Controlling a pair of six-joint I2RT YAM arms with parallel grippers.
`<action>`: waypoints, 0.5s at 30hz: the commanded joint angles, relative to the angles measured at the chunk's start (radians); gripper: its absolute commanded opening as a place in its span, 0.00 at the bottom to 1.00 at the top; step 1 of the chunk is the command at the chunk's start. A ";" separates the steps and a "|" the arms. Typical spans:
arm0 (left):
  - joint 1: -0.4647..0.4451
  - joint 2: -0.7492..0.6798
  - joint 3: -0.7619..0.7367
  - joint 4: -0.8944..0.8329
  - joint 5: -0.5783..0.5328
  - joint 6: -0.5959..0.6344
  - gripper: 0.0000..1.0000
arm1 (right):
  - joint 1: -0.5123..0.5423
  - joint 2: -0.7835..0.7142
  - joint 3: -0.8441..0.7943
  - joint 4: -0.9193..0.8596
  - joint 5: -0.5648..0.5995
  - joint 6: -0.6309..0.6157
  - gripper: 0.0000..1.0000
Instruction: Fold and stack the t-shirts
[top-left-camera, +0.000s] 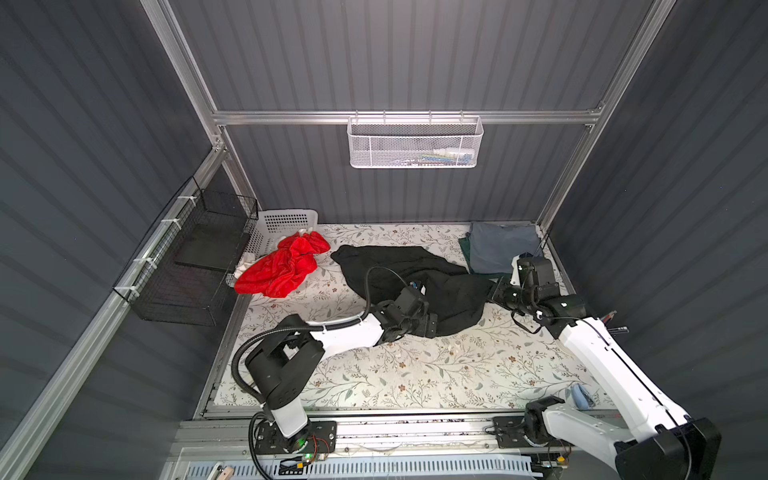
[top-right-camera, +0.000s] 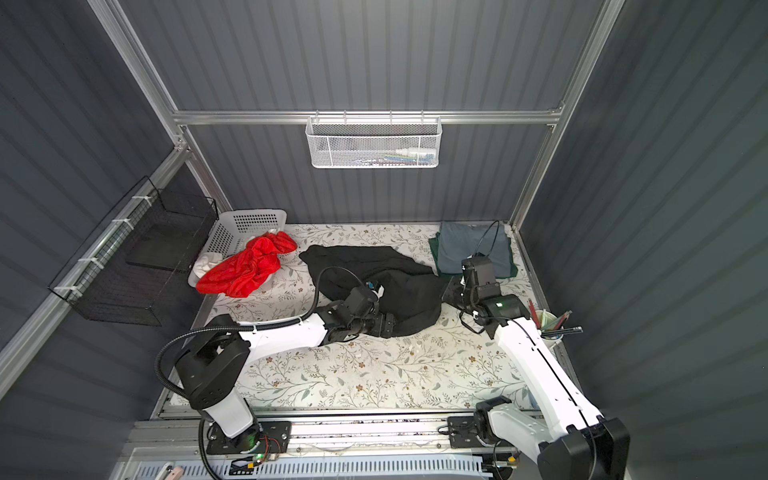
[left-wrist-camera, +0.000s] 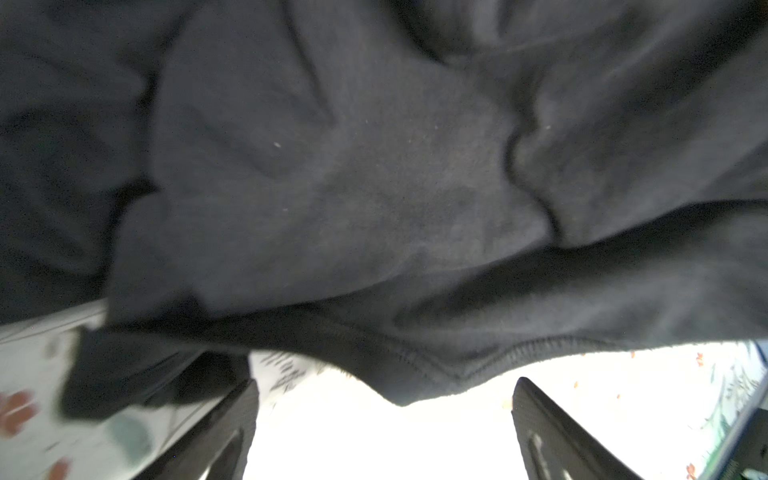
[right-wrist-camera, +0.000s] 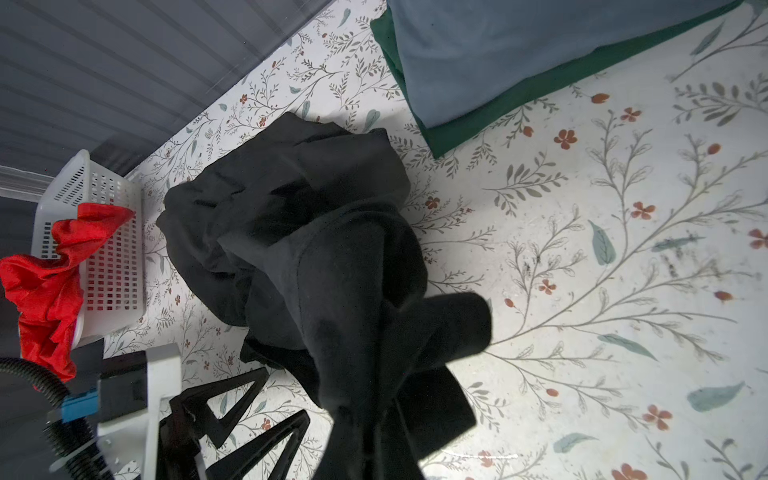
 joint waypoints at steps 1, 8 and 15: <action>-0.014 0.058 0.057 0.027 0.032 -0.013 0.95 | -0.021 -0.014 -0.022 0.039 -0.051 0.012 0.00; -0.014 0.167 0.133 -0.006 0.058 -0.011 0.90 | -0.046 -0.022 -0.049 0.049 -0.070 0.021 0.00; -0.014 0.256 0.204 -0.045 0.066 -0.012 0.78 | -0.078 -0.046 -0.093 0.064 -0.099 0.039 0.00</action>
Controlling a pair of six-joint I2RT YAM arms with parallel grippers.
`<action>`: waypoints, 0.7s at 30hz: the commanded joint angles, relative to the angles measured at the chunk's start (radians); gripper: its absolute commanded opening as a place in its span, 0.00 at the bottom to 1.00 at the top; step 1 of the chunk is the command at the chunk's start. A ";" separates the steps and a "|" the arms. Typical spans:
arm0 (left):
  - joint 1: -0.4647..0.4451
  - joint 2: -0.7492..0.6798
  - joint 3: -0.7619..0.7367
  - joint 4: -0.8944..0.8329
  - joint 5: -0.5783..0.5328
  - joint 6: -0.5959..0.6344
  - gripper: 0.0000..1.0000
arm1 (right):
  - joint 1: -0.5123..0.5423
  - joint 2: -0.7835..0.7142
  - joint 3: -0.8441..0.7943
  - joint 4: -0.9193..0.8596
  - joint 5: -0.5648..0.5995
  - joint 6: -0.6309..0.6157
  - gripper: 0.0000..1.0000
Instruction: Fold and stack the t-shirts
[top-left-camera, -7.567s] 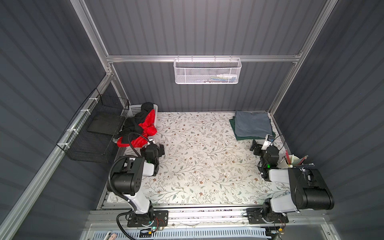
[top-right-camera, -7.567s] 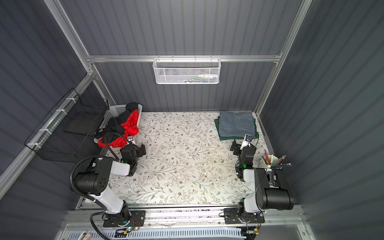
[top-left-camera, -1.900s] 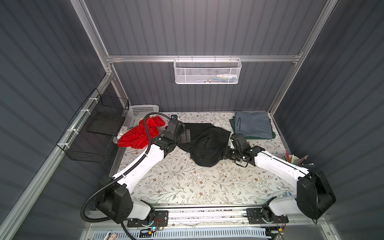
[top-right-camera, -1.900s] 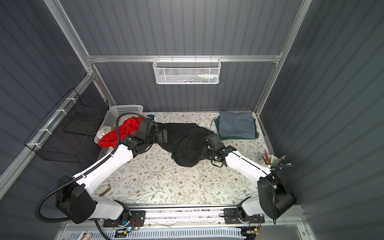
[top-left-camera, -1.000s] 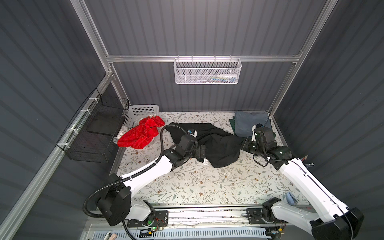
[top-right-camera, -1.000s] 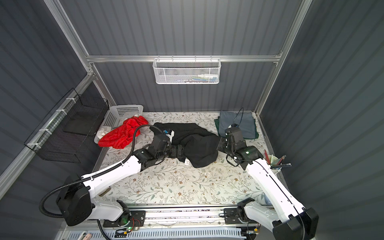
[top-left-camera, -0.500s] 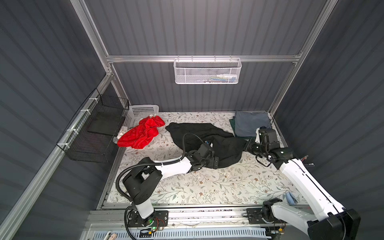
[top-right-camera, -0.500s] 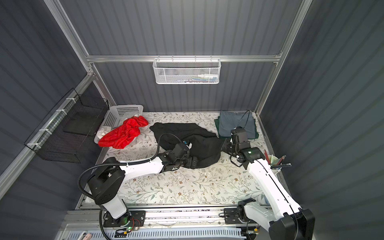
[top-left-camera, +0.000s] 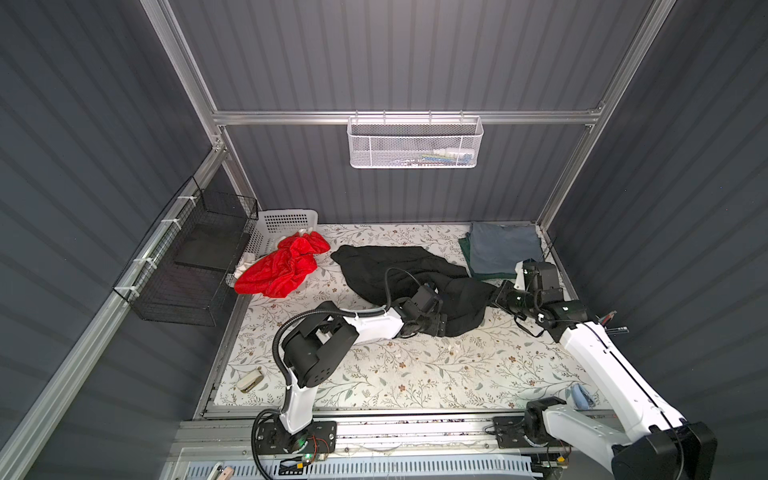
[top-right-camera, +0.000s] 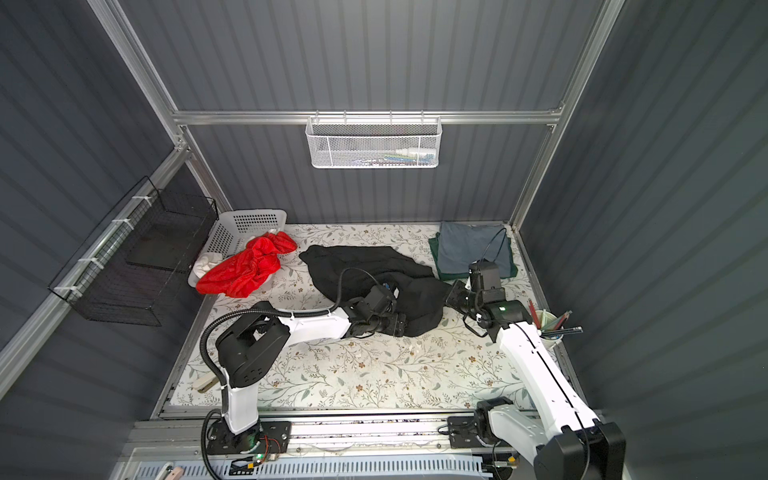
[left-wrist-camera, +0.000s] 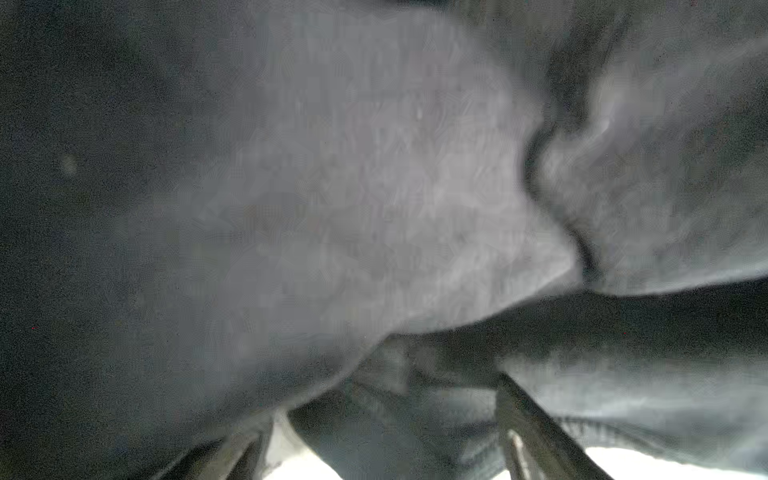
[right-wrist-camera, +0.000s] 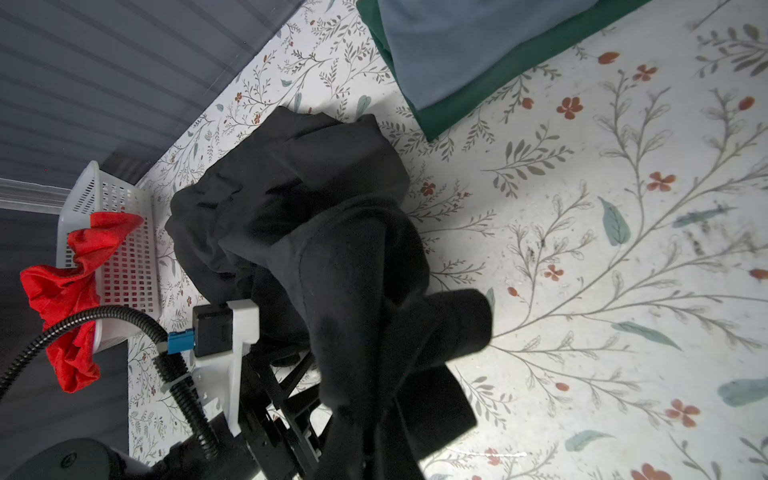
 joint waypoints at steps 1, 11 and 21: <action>-0.004 0.044 0.040 -0.046 0.021 -0.004 0.74 | -0.014 -0.022 -0.022 0.020 -0.021 0.016 0.00; -0.005 0.118 0.118 -0.099 0.035 -0.004 0.27 | -0.041 -0.046 -0.075 0.036 -0.035 0.030 0.00; -0.004 0.092 0.096 -0.080 0.019 -0.006 0.00 | -0.052 -0.029 -0.102 0.054 -0.047 0.036 0.00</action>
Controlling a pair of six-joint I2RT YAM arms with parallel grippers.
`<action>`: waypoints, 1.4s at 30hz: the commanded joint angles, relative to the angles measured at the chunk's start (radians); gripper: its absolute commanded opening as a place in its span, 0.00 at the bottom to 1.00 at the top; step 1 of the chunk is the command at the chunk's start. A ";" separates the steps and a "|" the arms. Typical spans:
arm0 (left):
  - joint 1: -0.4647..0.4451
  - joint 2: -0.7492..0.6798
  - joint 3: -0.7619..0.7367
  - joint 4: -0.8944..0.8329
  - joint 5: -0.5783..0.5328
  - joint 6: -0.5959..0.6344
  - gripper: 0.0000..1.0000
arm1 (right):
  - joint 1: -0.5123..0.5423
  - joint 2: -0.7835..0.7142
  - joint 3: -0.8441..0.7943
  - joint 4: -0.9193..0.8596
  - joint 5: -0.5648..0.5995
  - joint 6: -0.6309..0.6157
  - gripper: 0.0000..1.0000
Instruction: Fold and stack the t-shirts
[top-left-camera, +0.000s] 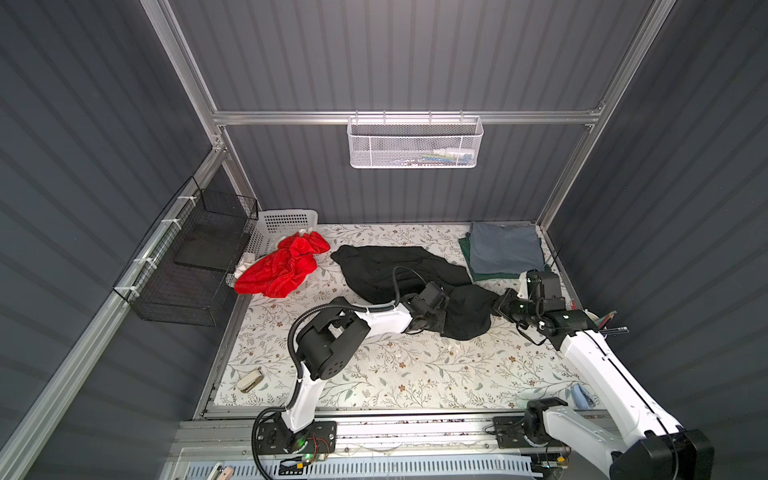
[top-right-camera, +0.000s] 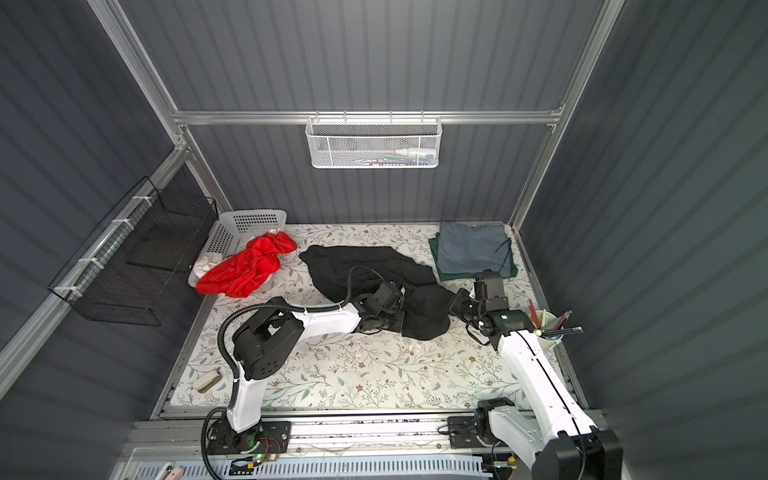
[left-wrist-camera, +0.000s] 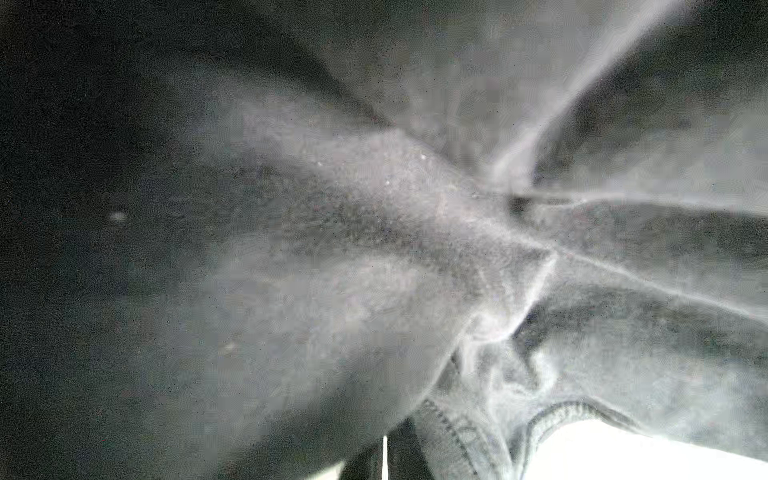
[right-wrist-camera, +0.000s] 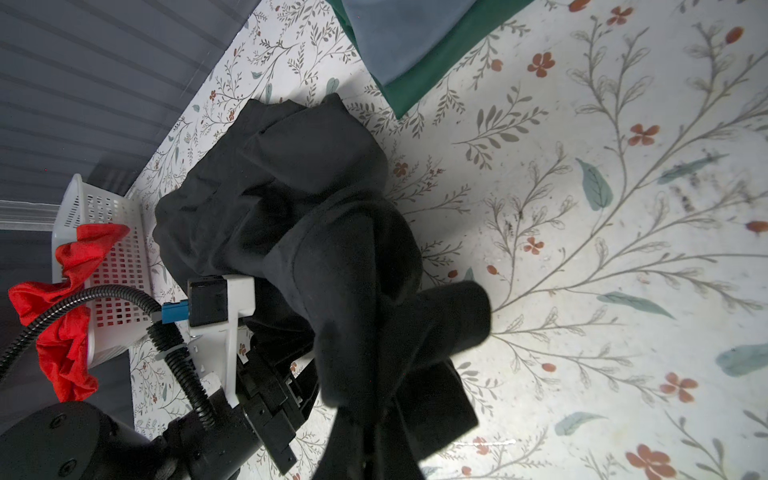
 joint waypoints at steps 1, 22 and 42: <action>-0.004 -0.005 -0.016 -0.023 -0.010 0.002 0.00 | -0.005 0.008 -0.011 0.021 -0.014 0.006 0.00; 0.059 -0.651 -0.292 -0.255 -0.567 -0.004 0.00 | 0.374 0.003 -0.052 -0.031 0.023 0.105 0.08; 0.167 -1.085 -0.279 -0.562 -0.922 0.047 0.00 | 0.350 0.557 0.207 0.170 0.086 -0.004 0.80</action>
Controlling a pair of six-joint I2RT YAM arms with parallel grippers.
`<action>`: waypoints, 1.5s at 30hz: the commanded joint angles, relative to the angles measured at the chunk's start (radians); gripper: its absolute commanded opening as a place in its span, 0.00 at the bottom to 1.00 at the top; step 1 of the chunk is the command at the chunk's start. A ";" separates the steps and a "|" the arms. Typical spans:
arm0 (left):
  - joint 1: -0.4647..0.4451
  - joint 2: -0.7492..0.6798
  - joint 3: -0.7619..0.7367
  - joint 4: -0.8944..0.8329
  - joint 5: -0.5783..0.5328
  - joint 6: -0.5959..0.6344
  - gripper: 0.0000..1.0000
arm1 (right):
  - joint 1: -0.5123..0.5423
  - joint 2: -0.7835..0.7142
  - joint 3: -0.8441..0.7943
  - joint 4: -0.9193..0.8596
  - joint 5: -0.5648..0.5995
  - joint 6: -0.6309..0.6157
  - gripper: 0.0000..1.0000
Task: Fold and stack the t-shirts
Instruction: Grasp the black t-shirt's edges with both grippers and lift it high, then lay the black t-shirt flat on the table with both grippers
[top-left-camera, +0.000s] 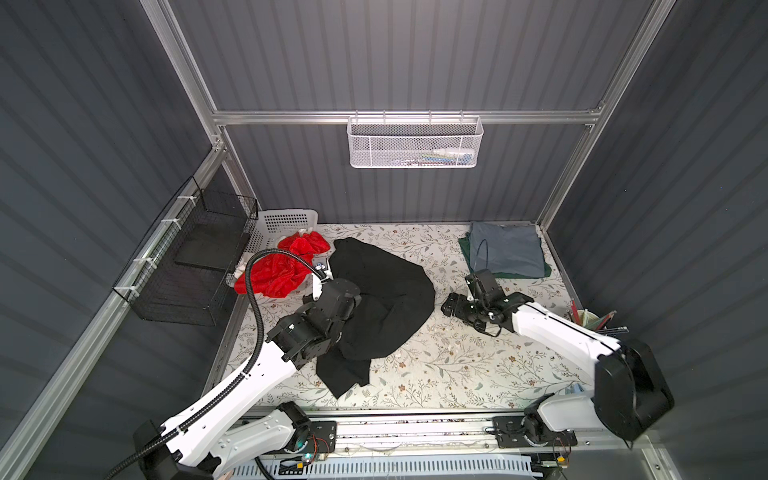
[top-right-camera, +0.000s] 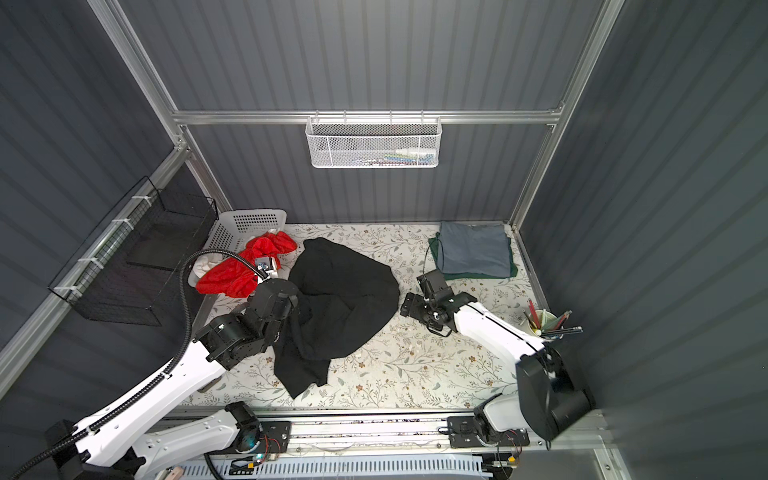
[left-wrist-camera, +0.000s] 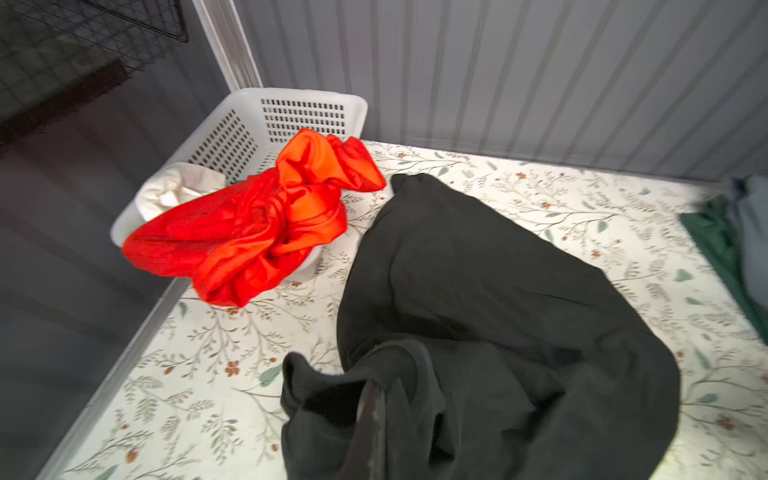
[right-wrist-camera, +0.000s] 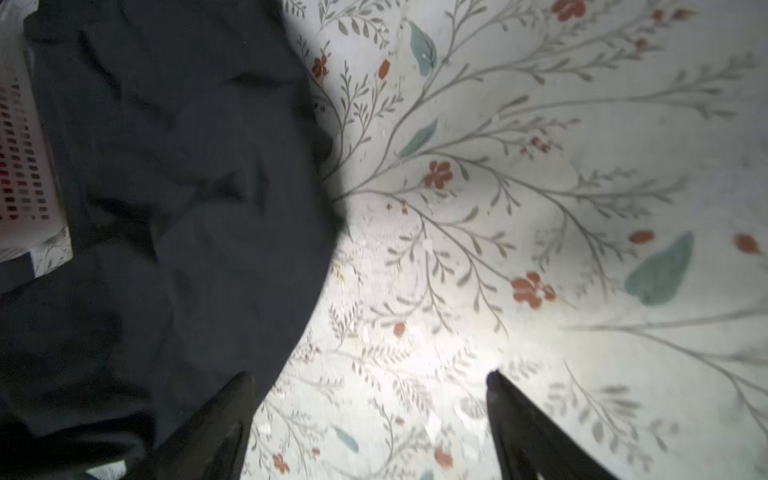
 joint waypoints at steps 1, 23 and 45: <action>0.002 -0.029 0.042 -0.042 -0.052 0.018 0.00 | -0.007 0.128 0.107 0.040 -0.001 -0.050 0.78; 0.089 0.096 0.138 0.096 0.056 0.151 0.00 | -0.093 0.371 0.491 0.001 -0.103 -0.135 0.00; 0.296 0.079 0.569 0.030 0.489 0.180 0.00 | -0.044 -0.145 0.825 -0.542 0.369 -0.394 0.00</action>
